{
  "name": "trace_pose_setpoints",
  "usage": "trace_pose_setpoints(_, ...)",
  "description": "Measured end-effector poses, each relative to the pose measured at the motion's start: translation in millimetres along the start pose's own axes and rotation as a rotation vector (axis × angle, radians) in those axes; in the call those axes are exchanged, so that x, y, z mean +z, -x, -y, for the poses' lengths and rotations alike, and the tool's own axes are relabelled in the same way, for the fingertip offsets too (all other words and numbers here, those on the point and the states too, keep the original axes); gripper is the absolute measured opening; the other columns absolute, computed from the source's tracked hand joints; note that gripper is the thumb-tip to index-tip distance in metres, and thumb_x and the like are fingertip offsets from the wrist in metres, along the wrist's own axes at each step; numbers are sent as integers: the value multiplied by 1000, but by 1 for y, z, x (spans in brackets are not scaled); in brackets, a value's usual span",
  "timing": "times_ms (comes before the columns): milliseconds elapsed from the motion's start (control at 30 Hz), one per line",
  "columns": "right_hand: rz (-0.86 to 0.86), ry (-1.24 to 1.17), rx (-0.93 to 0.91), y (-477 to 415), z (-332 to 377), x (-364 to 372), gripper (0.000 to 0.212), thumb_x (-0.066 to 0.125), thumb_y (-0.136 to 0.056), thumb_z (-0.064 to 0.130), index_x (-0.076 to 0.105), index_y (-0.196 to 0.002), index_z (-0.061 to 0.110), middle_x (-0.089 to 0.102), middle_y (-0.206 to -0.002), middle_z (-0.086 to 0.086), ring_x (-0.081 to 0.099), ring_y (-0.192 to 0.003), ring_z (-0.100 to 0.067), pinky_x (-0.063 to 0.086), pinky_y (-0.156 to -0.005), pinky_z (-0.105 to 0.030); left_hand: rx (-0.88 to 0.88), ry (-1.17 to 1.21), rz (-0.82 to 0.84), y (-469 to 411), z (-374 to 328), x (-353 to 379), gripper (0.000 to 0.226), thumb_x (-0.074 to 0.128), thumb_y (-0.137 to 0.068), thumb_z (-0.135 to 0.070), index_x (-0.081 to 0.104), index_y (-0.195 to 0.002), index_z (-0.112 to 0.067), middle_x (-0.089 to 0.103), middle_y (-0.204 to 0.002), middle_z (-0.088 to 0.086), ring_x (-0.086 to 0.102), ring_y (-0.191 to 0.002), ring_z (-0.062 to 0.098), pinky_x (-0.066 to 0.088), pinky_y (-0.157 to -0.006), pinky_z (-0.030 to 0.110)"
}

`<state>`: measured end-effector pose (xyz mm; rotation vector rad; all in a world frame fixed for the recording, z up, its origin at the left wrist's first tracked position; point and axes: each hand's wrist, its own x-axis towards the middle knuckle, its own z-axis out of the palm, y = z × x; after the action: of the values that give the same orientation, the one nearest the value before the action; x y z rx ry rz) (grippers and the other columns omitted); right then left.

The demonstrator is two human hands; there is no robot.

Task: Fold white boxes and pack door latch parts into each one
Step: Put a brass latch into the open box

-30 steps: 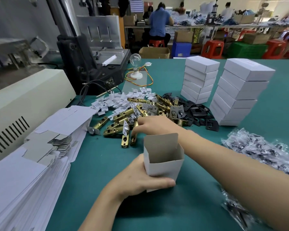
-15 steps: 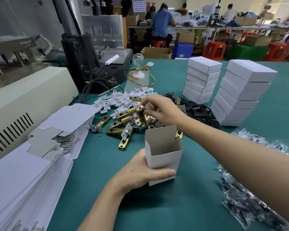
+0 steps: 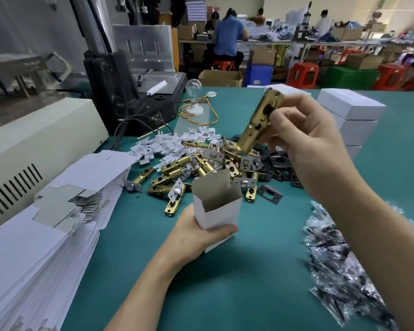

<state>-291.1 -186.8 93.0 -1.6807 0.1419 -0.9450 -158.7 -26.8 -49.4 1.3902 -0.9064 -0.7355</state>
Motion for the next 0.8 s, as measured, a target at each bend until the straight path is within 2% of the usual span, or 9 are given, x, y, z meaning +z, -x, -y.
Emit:
trace_pose_setpoints(67, 61, -64, 39, 15, -2, 4, 13, 62, -94, 22, 62, -104, 14, 75, -92, -5, 72, -83, -24, 58, -76, -33, -4, 13, 23, -1, 1, 1, 42, 89, -72, -31, 73, -109, -42, 77, -103, -13, 72, -97, 2, 56, -80, 18)
trace_pose_setpoints(200, 156, 49, 98, 32, -20, 16, 10, 63, -97, 1, 62, -105, 7, 74, -96, -14, 73, -85, -31, 61, -81, -39, -2, 32, 27, 1, 1, 1, 44, 89, -74, -31, 73, -114, -42, 78, -109, -6, 73, -101, 7, 58, -80, 21)
trace_pose_setpoints(300, 194, 318, 61, 39, -28, 17, 15, 71, -94, 6, 66, -103, 18, 73, -92, 2, 68, -84, -13, 48, -76, -21, -5, 31, 20, 2, 1, 0, 40, 90, -72, -36, 74, -108, -45, 79, -105, -7, 74, -98, 6, 57, -78, 19)
trace_pose_setpoints(367, 215, 490, 26, 42, -29, 15, 15, 75, -92, 14, 68, -99, 26, 69, -90, 17, 63, -89, -8, 42, -77, -16, -12, 34, 19, 2, 1, 0, 40, 89, -72, -35, 73, -107, -44, 79, -102, -7, 75, -97, 6, 57, -78, 19)
trace_pose_setpoints(433, 225, 600, 18, 46, -30, 13, 15, 78, -89, 19, 71, -95, 31, 64, -94, 23, 57, -99, -10, 42, -82, -19, -9, 35, 27, 1, 1, -1, 40, 89, -72, -34, 74, -109, -41, 79, -102, -7, 74, -96, 6, 57, -78, 20)
trace_pose_setpoints(533, 232, 690, 40, 50, -31, 10, 13, 81, -86, 24, 73, -93, 31, 56, -103, 13, 52, -110, -12, 42, -92, -25, -3, 36, 50, 1, 0, 0, 42, 88, -74, -31, 74, -112, -38, 78, -103, -5, 73, -97, 8, 57, -80, 24)
trace_pose_setpoints(667, 250, 766, 58, 50, -31, 7, 14, 80, -85, 24, 75, -93, 34, 51, -102, 10, 50, -108, -15, 41, -95, -27, 8, 19, 68, 1, 0, 0, 42, 86, -75, -29, 74, -114, -38, 77, -102, -6, 72, -96, 9, 58, -82, 26)
trace_pose_setpoints(800, 263, 934, -50, 51, -28, 14, 8, 75, -86, 26, 75, -90, 33, 52, -103, 8, 49, -103, -17, 44, -90, -42, -12, 36, 79, 1, 0, -1, 37, 87, -76, -27, 74, -110, -36, 77, -100, -5, 72, -96, 11, 59, -82, 28)
